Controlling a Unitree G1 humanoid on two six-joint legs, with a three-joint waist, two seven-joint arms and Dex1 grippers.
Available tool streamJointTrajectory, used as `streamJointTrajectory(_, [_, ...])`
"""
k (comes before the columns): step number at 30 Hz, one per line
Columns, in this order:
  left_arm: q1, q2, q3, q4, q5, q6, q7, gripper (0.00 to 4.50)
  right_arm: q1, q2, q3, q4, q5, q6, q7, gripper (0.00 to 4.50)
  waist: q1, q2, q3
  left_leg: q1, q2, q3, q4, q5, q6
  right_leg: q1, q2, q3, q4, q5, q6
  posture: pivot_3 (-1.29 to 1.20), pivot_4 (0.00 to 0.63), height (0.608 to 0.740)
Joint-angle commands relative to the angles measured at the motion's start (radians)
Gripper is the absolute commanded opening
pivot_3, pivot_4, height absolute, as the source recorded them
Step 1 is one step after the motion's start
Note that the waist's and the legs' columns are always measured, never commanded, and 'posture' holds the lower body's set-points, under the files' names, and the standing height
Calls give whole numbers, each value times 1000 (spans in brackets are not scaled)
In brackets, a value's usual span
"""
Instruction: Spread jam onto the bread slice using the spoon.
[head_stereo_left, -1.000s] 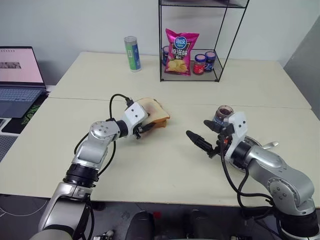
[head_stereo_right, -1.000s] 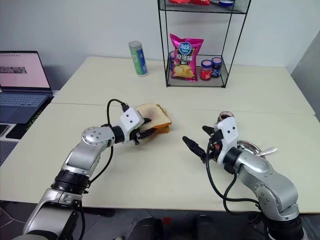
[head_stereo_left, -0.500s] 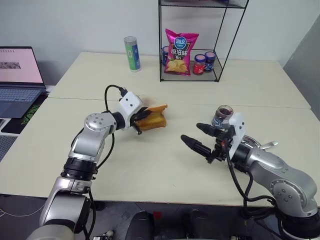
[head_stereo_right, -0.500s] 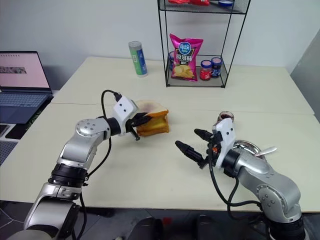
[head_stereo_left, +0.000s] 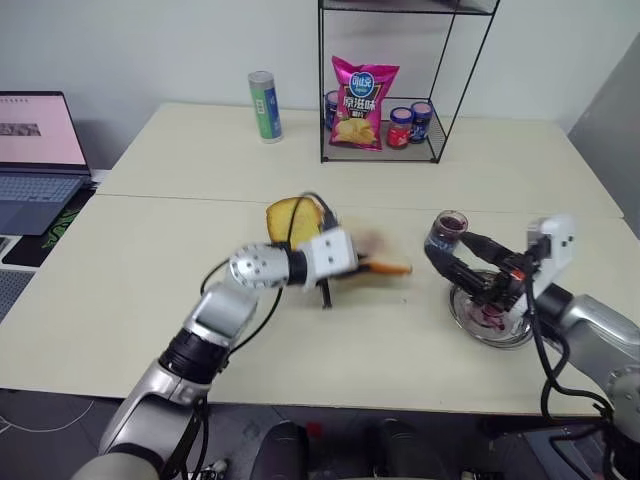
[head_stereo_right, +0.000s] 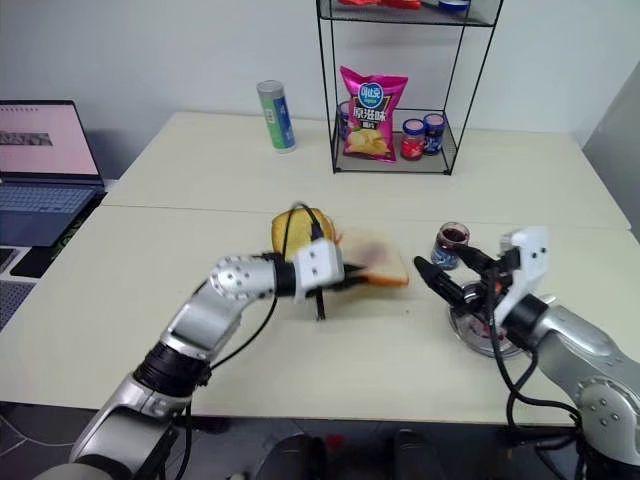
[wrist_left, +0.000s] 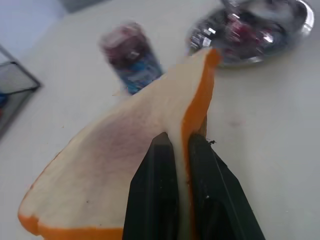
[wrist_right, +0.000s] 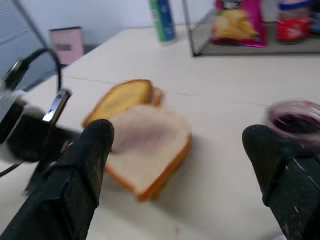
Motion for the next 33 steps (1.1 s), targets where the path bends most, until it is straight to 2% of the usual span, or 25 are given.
streamJointTrajectory(1, [-7, 8, 23, -34, -14, -19, -28, 12, 27, -13, -16, -88, 60, -9, -23, 4500, 1, 1, 0, 0, 0, -1, 0, 0, 0, 0, 1, 0, 0, 0, 0, 0, 150, 740])
streamJointTrajectory(8, [-29, 21, 23, 25, 10, -66, -45, 12, 3, -15, 13, -93, 88, -18, -82, 4500, 4, 1, 0, 0, -2, -2, 2, 1, 1, 1, 1, 1, -1, 2, 3, 0, 150, 740])
streamJointTrajectory(16, [-76, 71, 21, 207, 136, -199, 6, 12, -40, -41, 30, -51, 83, -32, -78, 4500, 4, 1, 0, 0, -1, -2, 2, 1, 1, 1, 1, 0, -1, 2, 3, 0, 150, 740])
streamJointTrajectory(23, [-124, 99, 35, 365, 225, -231, 91, 12, -53, -59, 36, -20, 58, -42, -55, 4500, 3, 1, 0, 0, -1, -2, 3, 2, 3, 1, 1, 1, -1, 4, 3, 0, 150, 740])
streamJointTrajectory(33, [-128, 169, 50, 423, 265, -210, 136, 12, -73, -59, 61, 5, 50, -60, -40, 4500, -23, 1, 0, 3, 0, -3, 2, 4, 5, 2, 2, 2, 1, 7, -1, 0, 150, 740])
